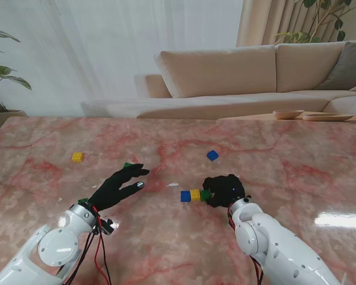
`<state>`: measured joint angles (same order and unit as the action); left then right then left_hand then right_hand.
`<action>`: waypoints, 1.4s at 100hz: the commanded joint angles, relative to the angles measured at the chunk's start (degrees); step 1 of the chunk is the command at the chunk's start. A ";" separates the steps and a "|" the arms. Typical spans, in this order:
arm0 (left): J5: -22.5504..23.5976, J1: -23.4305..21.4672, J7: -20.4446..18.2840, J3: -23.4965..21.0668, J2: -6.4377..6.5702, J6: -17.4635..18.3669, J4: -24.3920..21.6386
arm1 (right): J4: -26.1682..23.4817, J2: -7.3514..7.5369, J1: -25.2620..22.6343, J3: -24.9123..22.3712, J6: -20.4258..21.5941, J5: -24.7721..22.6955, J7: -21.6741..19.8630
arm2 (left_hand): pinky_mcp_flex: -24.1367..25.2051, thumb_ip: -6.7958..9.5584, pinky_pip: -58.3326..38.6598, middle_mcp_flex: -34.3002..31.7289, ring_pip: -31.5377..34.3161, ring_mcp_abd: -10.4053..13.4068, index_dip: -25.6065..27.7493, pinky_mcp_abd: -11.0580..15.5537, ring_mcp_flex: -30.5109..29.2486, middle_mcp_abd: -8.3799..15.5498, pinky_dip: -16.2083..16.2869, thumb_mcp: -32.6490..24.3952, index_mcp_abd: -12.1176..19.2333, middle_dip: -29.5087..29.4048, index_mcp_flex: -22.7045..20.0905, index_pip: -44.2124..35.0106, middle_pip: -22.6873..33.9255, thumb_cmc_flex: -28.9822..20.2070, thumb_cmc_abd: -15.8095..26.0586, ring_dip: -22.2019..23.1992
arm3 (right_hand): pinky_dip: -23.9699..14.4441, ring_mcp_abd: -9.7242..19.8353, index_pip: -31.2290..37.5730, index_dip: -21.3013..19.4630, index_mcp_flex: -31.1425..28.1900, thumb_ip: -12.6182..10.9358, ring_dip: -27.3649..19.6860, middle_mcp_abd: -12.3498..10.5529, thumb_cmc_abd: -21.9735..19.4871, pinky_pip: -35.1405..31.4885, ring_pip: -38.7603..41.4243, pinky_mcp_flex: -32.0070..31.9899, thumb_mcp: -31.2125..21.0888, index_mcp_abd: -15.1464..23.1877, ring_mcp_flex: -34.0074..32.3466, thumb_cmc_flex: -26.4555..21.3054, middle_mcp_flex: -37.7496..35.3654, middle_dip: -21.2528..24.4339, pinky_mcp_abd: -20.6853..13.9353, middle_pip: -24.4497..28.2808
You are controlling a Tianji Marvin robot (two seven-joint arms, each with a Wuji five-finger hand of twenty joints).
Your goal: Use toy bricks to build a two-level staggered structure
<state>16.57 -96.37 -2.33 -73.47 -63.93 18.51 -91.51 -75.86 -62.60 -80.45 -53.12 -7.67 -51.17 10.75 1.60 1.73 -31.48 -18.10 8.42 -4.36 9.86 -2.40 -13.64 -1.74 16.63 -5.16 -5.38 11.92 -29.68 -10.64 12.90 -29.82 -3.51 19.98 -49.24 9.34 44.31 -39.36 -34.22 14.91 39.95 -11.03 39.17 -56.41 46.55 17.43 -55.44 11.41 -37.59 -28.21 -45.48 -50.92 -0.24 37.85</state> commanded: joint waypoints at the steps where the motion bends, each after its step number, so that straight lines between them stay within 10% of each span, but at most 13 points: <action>1: 0.13 -0.35 -0.03 0.03 0.06 -0.26 -0.14 | 0.47 -0.21 0.28 0.27 -0.35 0.25 -1.05 | 0.29 -1.32 1.66 -1.49 -2.30 2.77 0.60 0.70 0.46 1.40 -0.24 1.53 1.32 -0.41 -0.47 0.02 -1.32 -1.77 2.00 -0.70 | 0.74 0.39 1.89 -2.09 -0.99 0.49 0.13 -0.39 -1.89 -0.29 -0.11 -0.84 -3.69 2.88 1.43 0.17 0.93 0.93 -0.18 0.00; 45: 0.29 -0.91 -0.16 -0.49 0.12 -0.46 -0.58 | 1.04 -0.15 0.97 1.33 0.35 0.38 -1.35 | 0.30 -1.34 1.85 -1.48 -2.27 2.68 0.59 0.62 0.47 1.40 -0.32 1.53 1.28 -0.39 -0.48 0.03 -1.31 -1.76 2.02 -0.68 | 0.87 0.27 -0.60 -1.94 -1.17 0.02 -0.16 -0.26 -2.30 0.02 -0.55 -1.02 -3.88 1.90 1.80 1.03 1.65 2.92 -0.15 -0.51; 69: 0.34 -0.95 -0.16 -0.58 0.12 -0.39 -0.65 | 0.76 0.10 0.90 1.18 0.65 -0.11 -2.17 | 0.30 -1.35 1.79 -1.52 -2.23 2.69 0.59 0.57 0.40 1.38 -0.25 1.51 1.29 -0.39 -0.51 0.02 -1.28 -1.82 2.08 -0.66 | 0.82 -0.03 -11.43 -1.30 -1.55 -7.39 -0.45 0.74 -5.37 0.85 -1.66 -1.81 -1.02 -2.32 3.53 3.74 4.33 9.03 -0.40 -1.87; 140: 0.27 -1.13 -0.25 -0.55 0.13 -0.66 -0.93 | 1.00 0.24 0.99 1.62 1.44 -0.46 -2.19 | 0.35 -1.42 1.91 -1.59 -2.30 2.78 0.62 0.26 0.36 1.41 -0.21 1.69 1.42 -0.39 -0.50 -0.03 -1.34 -1.74 2.21 -0.69 | 0.77 -0.22 -15.69 -2.97 1.31 -7.50 -0.72 1.37 -4.99 2.18 -2.58 -3.34 6.31 -4.05 6.32 3.70 8.55 9.99 -0.57 -3.20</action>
<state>16.78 -97.11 -2.56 -74.12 -63.83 18.15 -92.29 -75.19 -62.42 -79.00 -51.57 -6.22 -51.55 9.53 1.60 1.73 -31.47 -18.10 8.42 -4.36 9.86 -2.40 -13.64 -1.74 16.63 -5.16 -5.38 11.92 -29.68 -10.64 12.90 -29.82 -3.51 19.98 -49.23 9.26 29.85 -41.88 -35.07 9.38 39.61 -10.12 33.65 -54.99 44.36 15.29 -50.12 8.53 -34.02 -26.17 -39.07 -42.26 -0.22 35.70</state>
